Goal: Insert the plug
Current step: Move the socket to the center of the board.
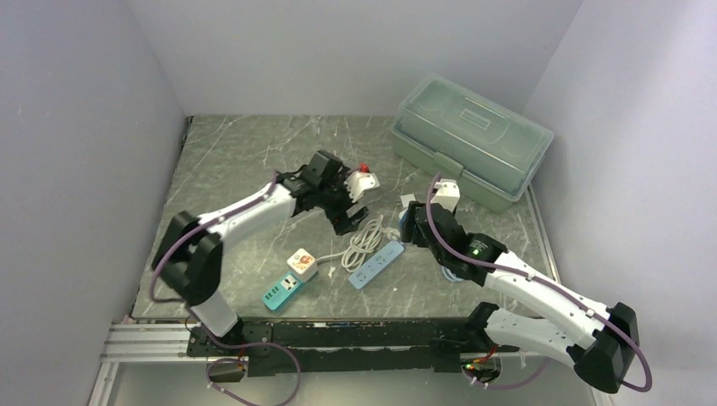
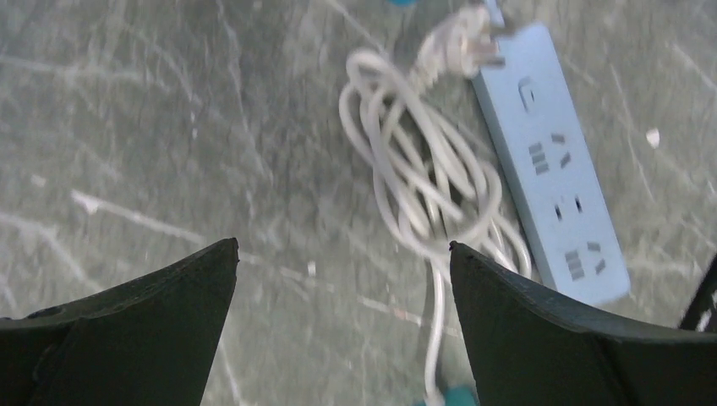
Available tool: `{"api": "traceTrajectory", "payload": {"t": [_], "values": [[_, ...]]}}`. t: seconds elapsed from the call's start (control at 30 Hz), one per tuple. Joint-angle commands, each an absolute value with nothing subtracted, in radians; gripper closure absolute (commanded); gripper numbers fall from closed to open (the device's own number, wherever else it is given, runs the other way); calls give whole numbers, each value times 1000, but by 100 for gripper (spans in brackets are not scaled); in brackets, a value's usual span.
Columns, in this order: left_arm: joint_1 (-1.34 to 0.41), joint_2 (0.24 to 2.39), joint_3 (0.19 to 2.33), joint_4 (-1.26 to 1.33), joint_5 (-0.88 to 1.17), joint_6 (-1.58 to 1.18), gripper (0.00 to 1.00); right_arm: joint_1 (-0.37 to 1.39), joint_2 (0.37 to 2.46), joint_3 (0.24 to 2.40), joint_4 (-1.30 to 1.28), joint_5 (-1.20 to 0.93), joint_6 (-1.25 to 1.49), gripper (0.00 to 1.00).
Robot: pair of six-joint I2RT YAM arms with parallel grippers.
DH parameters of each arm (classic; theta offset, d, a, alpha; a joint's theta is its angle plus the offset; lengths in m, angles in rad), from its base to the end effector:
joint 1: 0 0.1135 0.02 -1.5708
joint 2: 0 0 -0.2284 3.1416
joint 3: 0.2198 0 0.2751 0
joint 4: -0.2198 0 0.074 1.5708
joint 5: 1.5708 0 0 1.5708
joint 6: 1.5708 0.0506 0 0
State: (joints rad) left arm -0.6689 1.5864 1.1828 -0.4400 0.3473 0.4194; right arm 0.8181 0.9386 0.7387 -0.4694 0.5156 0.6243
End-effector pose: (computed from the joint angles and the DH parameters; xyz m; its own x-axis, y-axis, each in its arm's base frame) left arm 0.2834 -0.2460 0.2008 -0.2255 0.6664 -0.7107 0.9333 0.3569 0.0385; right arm 0.1909 0.1673 0.2300 -0.5608 0.1452 -0.8151 -0.0528 0.9762 0.2102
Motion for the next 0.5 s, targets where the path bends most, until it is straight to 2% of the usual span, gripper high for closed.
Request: {"api": "traceTrajectory", "payload": {"t": [0.0, 0.17, 0.3, 0.47], "values": [[-717, 1738, 1328, -363, 415, 342, 0, 810, 871, 728, -486, 652, 687, 100], [-748, 1910, 1427, -396, 473, 349, 0, 797, 826, 711, -499, 658, 696, 100], [-757, 1988, 1466, -412, 432, 370, 1, 791, 790, 703, -508, 667, 692, 100], [-757, 2003, 1466, -382, 293, 389, 36, 788, 751, 690, -495, 658, 689, 100]]}}
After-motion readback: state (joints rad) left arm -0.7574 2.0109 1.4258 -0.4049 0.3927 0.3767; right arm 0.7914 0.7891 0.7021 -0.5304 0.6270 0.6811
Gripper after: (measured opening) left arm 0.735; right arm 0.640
